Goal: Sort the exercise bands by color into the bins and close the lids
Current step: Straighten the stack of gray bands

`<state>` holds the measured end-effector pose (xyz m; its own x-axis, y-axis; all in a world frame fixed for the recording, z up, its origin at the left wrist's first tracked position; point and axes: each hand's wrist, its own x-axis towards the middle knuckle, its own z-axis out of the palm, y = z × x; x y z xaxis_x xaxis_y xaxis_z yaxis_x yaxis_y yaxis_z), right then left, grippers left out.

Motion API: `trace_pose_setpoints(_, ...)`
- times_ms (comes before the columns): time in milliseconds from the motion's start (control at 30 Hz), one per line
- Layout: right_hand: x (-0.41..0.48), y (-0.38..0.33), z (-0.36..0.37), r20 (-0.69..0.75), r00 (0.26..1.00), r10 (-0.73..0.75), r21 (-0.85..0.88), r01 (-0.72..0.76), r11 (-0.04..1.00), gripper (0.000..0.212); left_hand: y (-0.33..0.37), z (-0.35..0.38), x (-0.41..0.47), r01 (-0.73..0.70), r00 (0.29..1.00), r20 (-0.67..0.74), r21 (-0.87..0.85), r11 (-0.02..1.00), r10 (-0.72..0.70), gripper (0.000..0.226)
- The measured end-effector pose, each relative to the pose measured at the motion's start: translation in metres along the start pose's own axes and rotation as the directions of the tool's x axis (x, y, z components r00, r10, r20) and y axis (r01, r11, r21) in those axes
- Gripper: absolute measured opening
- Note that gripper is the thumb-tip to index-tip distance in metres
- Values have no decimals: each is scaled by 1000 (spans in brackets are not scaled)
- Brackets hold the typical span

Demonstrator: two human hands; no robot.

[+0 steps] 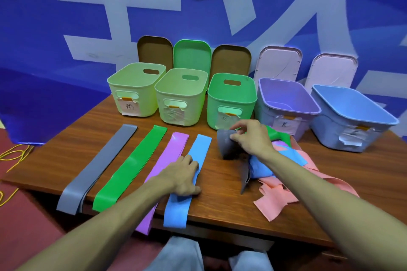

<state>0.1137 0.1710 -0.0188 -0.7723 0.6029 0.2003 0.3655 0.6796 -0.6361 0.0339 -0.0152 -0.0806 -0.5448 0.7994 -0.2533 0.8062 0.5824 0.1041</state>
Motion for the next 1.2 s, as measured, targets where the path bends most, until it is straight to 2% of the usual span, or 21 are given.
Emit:
trace_pose_setpoints(100,1,-6,-12,-55,998,-4,180,14,984,20,4,-19,8,49,999,16,-101,994,-48,50)
trace_pose_setpoints(167,1,-11,-19,-35,999,-29,306,38,951,25,8,-33,11,18,990,-127,-342,939,-65,38)
trace_pose_setpoints(233,2,-20,-28,-9,997,-76,381,74,922,30,13,-51,9,-68,941,-304,-602,795,-150,30)
trace_pose_setpoints(300,0,-30,-40,43,993,-113,434,84,897,34,19,-69,5,-141,883,-369,-798,586,-291,26)
trace_pose_setpoints(367,-2,-39,-54,109,982,-152,474,83,877,37,23,-86,3,-220,839,-386,-886,408,-383,26)
trace_pose_setpoints(400,-2,-42,-61,134,976,-174,489,88,868,37,23,-93,3,-260,827,-398,-897,357,-398,26)
trace_pose_setpoints(433,-2,-45,-67,155,969,-195,507,91,857,37,24,-99,3,-290,819,-415,-895,339,-395,24)
trace_pose_setpoints(567,-2,-55,-84,211,944,-254,560,96,823,33,33,-107,6,-355,776,-495,-855,379,-390,7)
trace_pose_setpoints(667,-5,-61,-91,250,924,-290,579,97,809,28,36,-111,2,-449,703,-579,-812,374,-413,41)
trace_pose_setpoints(700,-6,-62,-93,267,915,-302,582,96,807,26,36,-114,0,-473,713,-590,-804,361,-380,48)
trace_pose_setpoints(733,-6,-63,-94,283,906,-314,586,96,805,26,36,-117,-3,-478,756,-574,-812,336,-314,52)
trace_pose_setpoints(800,-7,-64,-94,314,884,-346,584,107,805,26,36,-121,-8,-445,865,-489,-851,277,-111,58)
trace_pose_setpoints(833,-6,-63,-94,326,874,-360,576,119,809,26,37,-122,-9,-428,897,-442,-872,237,-5,59)
trace_pose_setpoints(933,-4,-60,-97,344,853,-392,528,170,832,26,36,-118,-12,-373,921,-348,-917,140,177,48)
trace_pose_setpoints(1000,-2,-56,-102,344,837,-425,523,205,828,23,33,-115,-15,-322,930,-296,-942,95,219,32)
trace_pose_setpoints(1100,1,-49,-106,386,823,-416,489,200,849,17,28,-115,-19,-291,944,-261,-946,141,201,18)
trace_pose_setpoints(1200,3,-44,-106,547,778,-310,260,193,946,24,26,-120,-27,-266,958,-240,-948,177,156,8)
